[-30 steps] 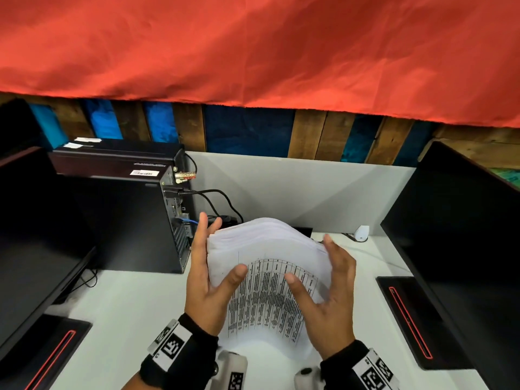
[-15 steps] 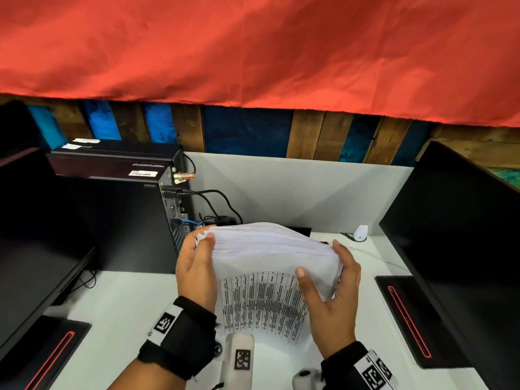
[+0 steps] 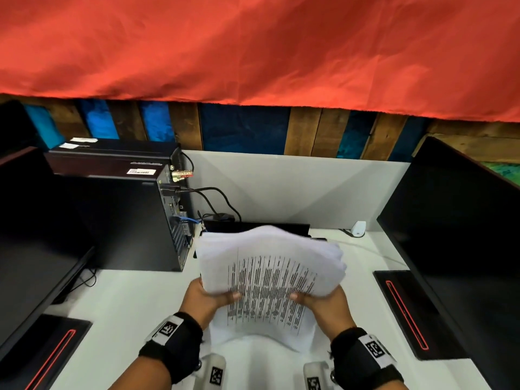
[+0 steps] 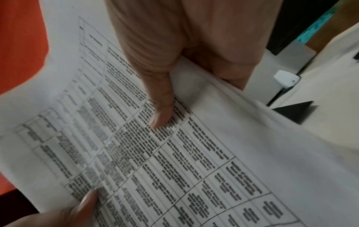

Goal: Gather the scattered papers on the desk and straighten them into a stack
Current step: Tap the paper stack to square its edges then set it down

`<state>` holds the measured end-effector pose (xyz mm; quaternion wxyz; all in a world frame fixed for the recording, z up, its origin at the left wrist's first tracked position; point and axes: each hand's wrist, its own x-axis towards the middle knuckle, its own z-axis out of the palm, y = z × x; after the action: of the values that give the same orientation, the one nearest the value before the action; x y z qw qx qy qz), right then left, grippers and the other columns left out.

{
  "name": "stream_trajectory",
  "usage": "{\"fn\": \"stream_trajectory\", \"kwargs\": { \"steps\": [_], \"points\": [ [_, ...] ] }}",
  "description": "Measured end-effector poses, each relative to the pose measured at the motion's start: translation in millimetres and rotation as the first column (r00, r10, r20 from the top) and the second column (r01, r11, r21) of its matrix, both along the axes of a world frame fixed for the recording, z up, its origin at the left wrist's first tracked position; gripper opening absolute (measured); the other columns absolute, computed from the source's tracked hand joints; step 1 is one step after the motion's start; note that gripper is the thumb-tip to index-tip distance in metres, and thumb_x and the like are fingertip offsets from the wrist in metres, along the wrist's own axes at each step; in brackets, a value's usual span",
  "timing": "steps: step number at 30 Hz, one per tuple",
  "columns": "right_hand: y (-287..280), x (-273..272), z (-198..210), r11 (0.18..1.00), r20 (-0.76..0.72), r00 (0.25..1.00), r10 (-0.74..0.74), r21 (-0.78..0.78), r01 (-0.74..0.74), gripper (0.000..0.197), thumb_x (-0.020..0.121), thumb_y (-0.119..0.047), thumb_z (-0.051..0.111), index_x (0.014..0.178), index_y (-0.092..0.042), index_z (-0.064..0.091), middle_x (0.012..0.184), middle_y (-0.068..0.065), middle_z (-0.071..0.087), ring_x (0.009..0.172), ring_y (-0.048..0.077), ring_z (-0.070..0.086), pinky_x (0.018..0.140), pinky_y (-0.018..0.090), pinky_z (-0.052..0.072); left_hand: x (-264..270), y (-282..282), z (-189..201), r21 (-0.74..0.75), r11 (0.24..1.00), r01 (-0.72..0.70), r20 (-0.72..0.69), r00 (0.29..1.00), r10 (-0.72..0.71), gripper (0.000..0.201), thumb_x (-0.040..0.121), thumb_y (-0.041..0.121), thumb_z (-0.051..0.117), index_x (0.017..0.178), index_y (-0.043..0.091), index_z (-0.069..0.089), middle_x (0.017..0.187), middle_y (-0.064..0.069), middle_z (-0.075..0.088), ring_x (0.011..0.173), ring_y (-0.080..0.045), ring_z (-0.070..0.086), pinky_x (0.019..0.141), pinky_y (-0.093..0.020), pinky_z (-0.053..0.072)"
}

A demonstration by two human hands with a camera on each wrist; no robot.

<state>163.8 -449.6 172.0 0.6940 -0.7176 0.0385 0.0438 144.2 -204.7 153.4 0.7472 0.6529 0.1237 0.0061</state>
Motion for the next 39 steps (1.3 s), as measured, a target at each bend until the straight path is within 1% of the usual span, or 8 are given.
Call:
{"fn": "stream_trajectory", "kwargs": {
  "steps": [6, 15, 18, 21, 25, 29, 32, 39],
  "points": [
    [-0.5, -0.9, 20.0, 0.999, 0.098, 0.995, 0.015, 0.042, -0.02, 0.042, 0.067, 0.004, 0.08, 0.1, -0.019, 0.069, 0.094, -0.008, 0.077, 0.088, 0.004, 0.073, 0.075, 0.019, 0.057, 4.3, 0.0, 39.9, -0.007, 0.999, -0.034, 0.142, 0.989, 0.034, 0.046, 0.06, -0.018, 0.076, 0.097, 0.008, 0.068, 0.085, 0.002, 0.078, 0.081, -0.01, 0.074, 0.067, -0.019, 0.057],
    [-20.1, 4.1, -26.1, 0.908, -0.11, 0.99, 0.092, -0.398, -0.129, 0.039, 0.063, 0.003, 0.08, 0.099, -0.01, 0.071, 0.099, 0.004, 0.075, 0.094, 0.018, 0.069, 0.09, 0.039, 0.055, 4.6, -5.8, 1.7, 0.028, 0.999, -0.03, 0.004, 1.0, 0.029, 0.058, 0.045, 0.022, 0.089, 0.099, 0.011, 0.07, 0.088, -0.003, 0.077, 0.085, -0.013, 0.073, 0.073, -0.023, 0.056],
    [-23.4, 6.5, -19.8, 0.9, -0.044, 0.998, 0.043, -0.431, -0.058, 0.027, 0.068, -0.001, 0.079, 0.086, -0.019, 0.072, 0.084, -0.007, 0.074, 0.083, 0.01, 0.071, 0.079, 0.028, 0.056, 4.8, -6.4, 7.2, 0.05, 0.995, -0.086, 0.001, 0.996, 0.086, 0.031, 0.064, 0.004, 0.082, 0.091, 0.013, 0.072, 0.079, 0.003, 0.077, 0.077, -0.007, 0.073, 0.078, -0.025, 0.057],
    [-27.0, 7.1, -8.1, 0.971, -0.029, 0.996, 0.087, -0.223, -0.091, 0.029, 0.072, 0.003, 0.076, 0.09, -0.018, 0.07, 0.083, -0.009, 0.075, 0.08, 0.006, 0.073, 0.071, 0.015, 0.055, 3.9, 0.3, 8.5, 0.051, 0.993, -0.107, -0.003, 0.994, 0.107, 0.027, 0.069, -0.003, 0.076, 0.092, 0.01, 0.07, 0.077, 0.003, 0.076, 0.072, -0.008, 0.072, 0.071, -0.021, 0.056],
    [-25.1, 2.8, -20.2, 0.967, -0.161, 0.971, 0.177, -0.156, -0.202, 0.009, 0.083, -0.001, 0.067, 0.084, -0.01, 0.065, 0.066, -0.01, 0.068, 0.048, -0.007, 0.061, 0.045, 0.005, 0.041, -5.8, 8.3, -20.2, 0.044, 0.987, -0.157, -0.135, 0.978, 0.161, 0.024, 0.071, -0.006, 0.075, 0.089, 0.006, 0.064, 0.074, 0.001, 0.071, 0.079, -0.022, 0.065, 0.087, -0.031, 0.046],
    [-30.9, -7.2, -74.1, 0.844, -0.448, 0.86, 0.245, -0.337, -0.417, 0.02, 0.093, -0.015, 0.055, 0.073, -0.016, 0.05, 0.056, -0.002, 0.041, 0.042, 0.009, 0.039, 0.041, 0.019, 0.03, -29.6, 7.6, -56.9, 0.047, 0.988, -0.144, -0.308, 0.939, 0.152, 0.038, 0.075, -0.003, 0.073, 0.111, 0.001, 0.059, 0.095, -0.012, 0.064, 0.096, -0.023, 0.056, 0.09, -0.03, 0.038],
    [-39.5, -21.3, -107.8, 0.773, -0.599, 0.774, 0.206, -0.385, -0.504, 0.018, 0.09, -0.009, 0.056, 0.076, -0.019, 0.05, 0.061, 0.001, 0.043, 0.048, 0.013, 0.041, 0.043, 0.019, 0.035, -43.0, 14.7, -89.4, 0.101, 0.99, -0.097, -0.438, 0.889, 0.132, 0.036, 0.077, -0.003, 0.072, 0.11, -0.005, 0.058, 0.107, -0.018, 0.062, 0.1, -0.026, 0.056, 0.087, -0.028, 0.036],
    [-37.2, -30.3, -107.0, 0.733, -0.423, 0.892, 0.16, -0.555, -0.395, 0.038, 0.081, -0.014, 0.07, 0.056, -0.02, 0.042, 0.054, -0.004, 0.04, 0.051, 0.015, 0.041, 0.046, 0.02, 0.032, -44.8, 22.8, -116.3, 0.162, 0.985, -0.055, -0.573, 0.808, 0.14, 0.073, 0.078, 0.007, 0.074, 0.138, -0.007, 0.036, 0.139, -0.022, 0.048, 0.128, -0.036, 0.046, 0.105, -0.038, 0.034]
  ]
}}
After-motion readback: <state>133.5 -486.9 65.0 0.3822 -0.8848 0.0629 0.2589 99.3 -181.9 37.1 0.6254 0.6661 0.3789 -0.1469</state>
